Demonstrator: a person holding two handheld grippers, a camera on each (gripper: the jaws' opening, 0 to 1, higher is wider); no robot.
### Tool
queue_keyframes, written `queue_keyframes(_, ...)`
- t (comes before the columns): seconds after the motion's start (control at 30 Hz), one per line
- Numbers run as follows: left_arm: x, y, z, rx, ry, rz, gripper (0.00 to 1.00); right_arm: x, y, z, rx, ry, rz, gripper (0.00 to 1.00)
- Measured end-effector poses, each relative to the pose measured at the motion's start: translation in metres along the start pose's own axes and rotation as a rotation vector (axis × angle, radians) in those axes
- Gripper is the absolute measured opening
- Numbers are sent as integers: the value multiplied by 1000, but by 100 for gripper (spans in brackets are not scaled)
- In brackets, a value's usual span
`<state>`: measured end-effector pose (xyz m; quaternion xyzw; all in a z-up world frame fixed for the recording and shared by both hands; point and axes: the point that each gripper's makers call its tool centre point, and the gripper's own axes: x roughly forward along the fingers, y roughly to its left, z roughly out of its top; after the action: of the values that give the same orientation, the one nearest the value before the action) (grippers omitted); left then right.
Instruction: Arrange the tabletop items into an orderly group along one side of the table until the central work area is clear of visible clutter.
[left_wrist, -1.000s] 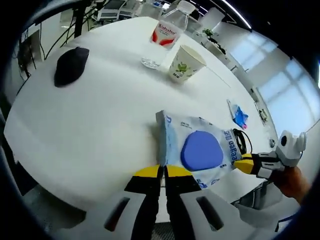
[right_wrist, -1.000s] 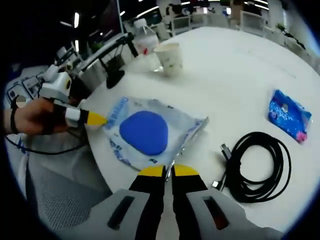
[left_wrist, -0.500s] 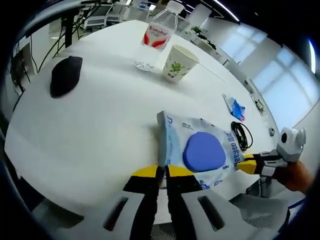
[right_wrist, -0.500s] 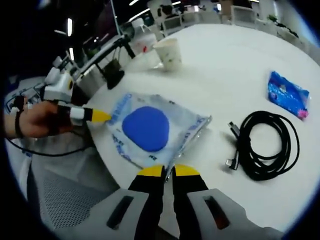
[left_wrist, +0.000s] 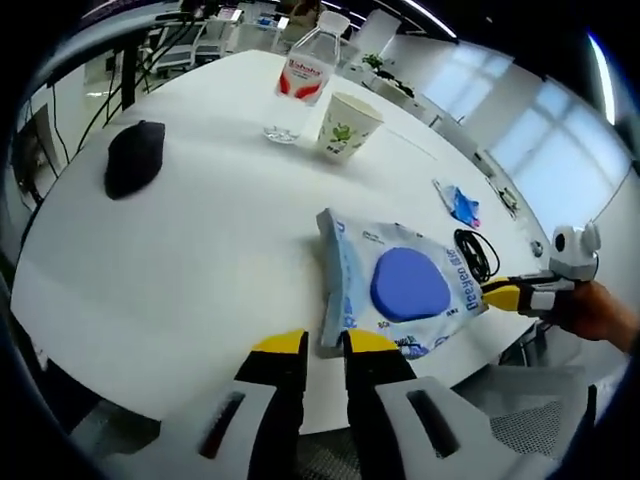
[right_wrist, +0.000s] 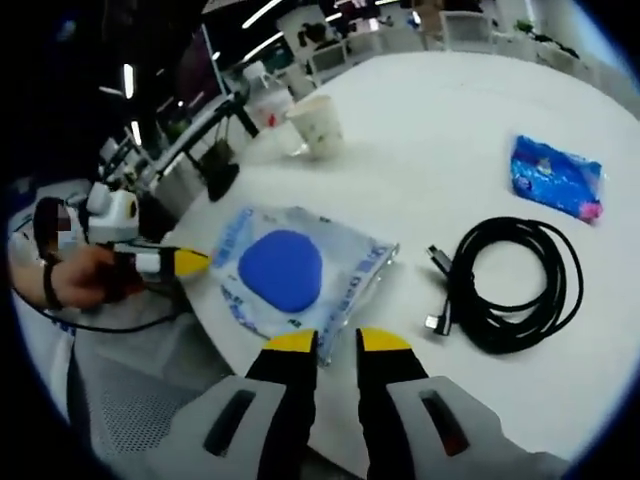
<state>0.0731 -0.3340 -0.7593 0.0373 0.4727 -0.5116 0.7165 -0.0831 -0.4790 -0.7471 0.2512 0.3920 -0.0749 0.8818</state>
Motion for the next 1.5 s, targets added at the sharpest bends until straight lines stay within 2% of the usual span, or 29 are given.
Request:
queue_keyframes(0.3, -1, -3, 7, 29, -25, -22, 12, 3, 2, -3, 71, -13, 4, 17)
queue_keyframes(0.4, 2, -3, 8, 32, -24, -25, 11, 7, 1, -2, 119, -30, 1, 17)
queue_keyframes(0.5, 6, 0, 7, -28, -24, -33, 10, 9, -2, 0, 177, -50, -9, 15)
queue_keyframes(0.57, 7, 0, 7, -27, -22, -32, 10, 10, -2, 0, 189, -53, -8, 15)
queue_keyframes(0.73, 14, -5, 4, -14, -3, -41, 5, 17, 1, 1, 220, -54, 0, 7)
queue_keyframes(0.8, 17, -5, 1, -67, 11, -36, 3, 20, 4, 3, 252, -61, 7, 1)
queue_keyframes(0.87, 18, -6, 3, -77, 5, -37, 2, 20, 3, 4, 260, -61, -6, 0)
queue_keyframes(0.97, 15, -14, 9, -50, 3, -49, 0, 17, 4, 14, 247, -78, 2, 0)
queue_keyframes(1.17, 16, -22, 24, -59, -19, -68, 0, 7, -2, 28, 218, -107, 4, 0)
queue_keyframes(1.5, 30, -56, 59, -40, -53, -109, 0, -7, -31, 54, 213, -155, -23, 0)
